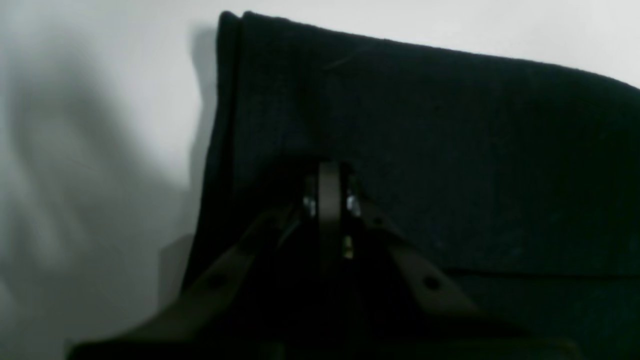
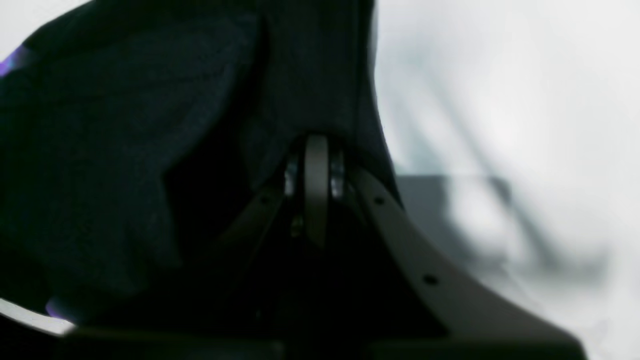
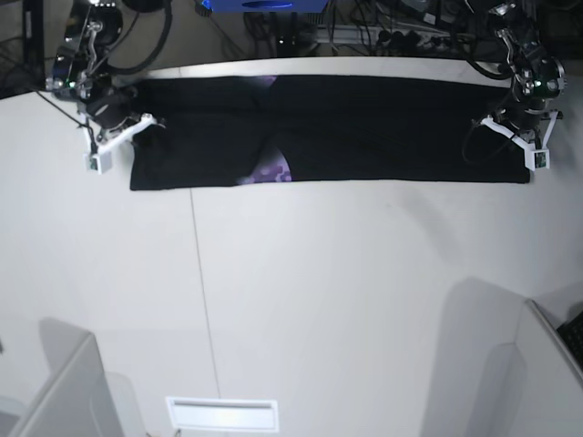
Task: Fold the T-shirt properly
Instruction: 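Release the hem and raise both grippers off the folded shirt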
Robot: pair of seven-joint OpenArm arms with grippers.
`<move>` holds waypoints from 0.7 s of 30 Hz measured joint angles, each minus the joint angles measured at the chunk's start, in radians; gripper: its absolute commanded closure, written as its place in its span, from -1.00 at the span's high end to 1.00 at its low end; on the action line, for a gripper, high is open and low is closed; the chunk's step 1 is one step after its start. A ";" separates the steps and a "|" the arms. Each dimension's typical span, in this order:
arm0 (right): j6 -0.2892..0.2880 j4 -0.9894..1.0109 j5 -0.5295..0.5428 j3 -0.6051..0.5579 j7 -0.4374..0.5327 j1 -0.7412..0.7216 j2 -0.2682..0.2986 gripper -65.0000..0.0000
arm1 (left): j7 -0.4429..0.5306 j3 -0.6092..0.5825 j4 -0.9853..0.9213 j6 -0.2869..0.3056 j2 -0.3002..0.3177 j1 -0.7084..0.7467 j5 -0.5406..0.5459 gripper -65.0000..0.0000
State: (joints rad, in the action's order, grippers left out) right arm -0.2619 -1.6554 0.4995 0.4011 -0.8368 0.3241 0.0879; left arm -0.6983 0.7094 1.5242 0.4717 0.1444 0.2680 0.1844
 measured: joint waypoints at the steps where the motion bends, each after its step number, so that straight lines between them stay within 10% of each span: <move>1: 0.000 0.021 0.003 0.000 0.005 -0.024 0.000 -1.00 | -0.009 0.000 -0.002 0.000 -0.001 -0.011 -0.002 -1.00; 21: -0.025 -0.031 -0.293 0.000 -0.032 -0.142 -0.047 -1.00 | -0.086 -0.003 -0.013 0.000 -0.014 -0.163 -0.135 -1.00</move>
State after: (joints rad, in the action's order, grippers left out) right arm -0.2867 -1.6863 0.2066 0.4015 -0.8692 0.1818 0.0410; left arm -0.7841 0.7059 1.5116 0.4721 0.1307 0.1051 0.0494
